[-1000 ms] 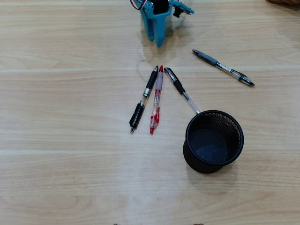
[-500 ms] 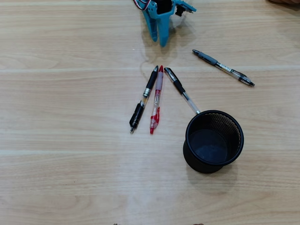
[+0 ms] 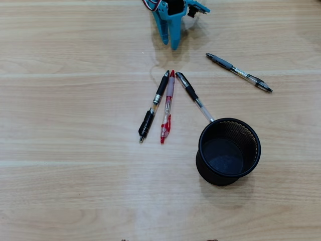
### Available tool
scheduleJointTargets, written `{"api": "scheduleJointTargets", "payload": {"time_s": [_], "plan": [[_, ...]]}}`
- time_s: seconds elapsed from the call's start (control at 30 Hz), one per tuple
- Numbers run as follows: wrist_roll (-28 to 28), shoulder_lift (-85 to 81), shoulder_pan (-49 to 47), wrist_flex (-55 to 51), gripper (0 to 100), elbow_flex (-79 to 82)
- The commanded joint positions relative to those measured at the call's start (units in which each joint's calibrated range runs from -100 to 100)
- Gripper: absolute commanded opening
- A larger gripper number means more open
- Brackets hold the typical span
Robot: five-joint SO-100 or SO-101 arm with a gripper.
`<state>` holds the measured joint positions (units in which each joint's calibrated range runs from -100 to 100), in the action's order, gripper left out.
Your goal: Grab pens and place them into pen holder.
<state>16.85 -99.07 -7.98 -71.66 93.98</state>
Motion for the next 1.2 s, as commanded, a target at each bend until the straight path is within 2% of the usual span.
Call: {"api": "scheduleJointTargets", "payload": {"time_s": [0.0,0.13,0.53,0.67,0.87,1.03,1.17], "plan": [[0.3,0.1,0.8,-3.4,14,0.2],[0.3,0.1,1.4,-3.4,14,0.2],[0.2,0.1,17.7,-0.4,15,0.8],[0.5,0.1,21.6,14.2,14,5.3],[0.1,1.0,15.7,35.5,14,5.6],[0.6,5.8,14.6,39.2,13,5.5],[0.1,21.9,13.5,43.3,11,-0.4]]}}
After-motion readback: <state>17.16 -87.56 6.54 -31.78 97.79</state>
